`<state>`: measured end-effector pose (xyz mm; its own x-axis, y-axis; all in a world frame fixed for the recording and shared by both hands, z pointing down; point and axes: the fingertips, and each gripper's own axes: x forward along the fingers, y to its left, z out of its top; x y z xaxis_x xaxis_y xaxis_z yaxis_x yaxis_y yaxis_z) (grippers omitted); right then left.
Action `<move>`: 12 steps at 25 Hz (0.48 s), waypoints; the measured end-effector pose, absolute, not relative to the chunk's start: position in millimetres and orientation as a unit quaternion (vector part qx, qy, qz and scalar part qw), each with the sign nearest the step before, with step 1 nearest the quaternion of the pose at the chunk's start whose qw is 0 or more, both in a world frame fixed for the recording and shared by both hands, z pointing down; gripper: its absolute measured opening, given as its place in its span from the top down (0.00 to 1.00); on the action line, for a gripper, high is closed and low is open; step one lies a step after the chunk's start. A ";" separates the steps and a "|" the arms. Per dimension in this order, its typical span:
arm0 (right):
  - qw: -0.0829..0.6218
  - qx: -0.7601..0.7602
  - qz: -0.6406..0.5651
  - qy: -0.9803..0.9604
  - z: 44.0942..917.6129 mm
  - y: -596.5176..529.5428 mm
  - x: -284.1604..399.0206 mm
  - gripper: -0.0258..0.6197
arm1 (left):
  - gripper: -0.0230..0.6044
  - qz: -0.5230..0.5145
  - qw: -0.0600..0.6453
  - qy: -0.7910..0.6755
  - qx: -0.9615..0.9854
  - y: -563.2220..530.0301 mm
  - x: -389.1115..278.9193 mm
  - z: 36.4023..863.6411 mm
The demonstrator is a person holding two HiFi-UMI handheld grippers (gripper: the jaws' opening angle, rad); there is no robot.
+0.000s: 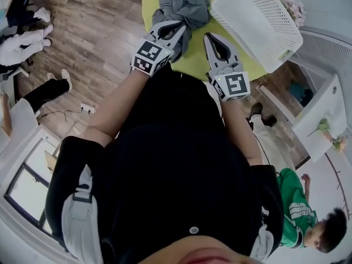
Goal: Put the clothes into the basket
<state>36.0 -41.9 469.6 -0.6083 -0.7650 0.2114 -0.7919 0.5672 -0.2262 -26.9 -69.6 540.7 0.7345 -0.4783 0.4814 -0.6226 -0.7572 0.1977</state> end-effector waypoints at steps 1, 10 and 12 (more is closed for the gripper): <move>0.047 0.441 0.152 -0.883 472.9 -44.4 32.9 0.92 | 0.92 0.216 0.184 -0.305 0.909 -72.0 -32.1 550.8; 0.060 0.450 0.166 -0.875 495.9 -66.5 10.1 0.92 | 0.68 0.291 0.261 -0.333 0.858 -93.0 -62.7 630.3; 0.062 0.454 0.169 -0.873 498.4 -68.2 9.5 0.92 | 0.57 0.306 0.290 -0.338 0.842 -97.4 -66.5 650.7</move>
<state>9.5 -68.2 498.4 -0.5804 -0.7711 0.2619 -0.8132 0.5313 -0.2377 -66.5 -97.4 650.7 0.5848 -0.3908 0.7108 -0.7457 -0.6039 0.2815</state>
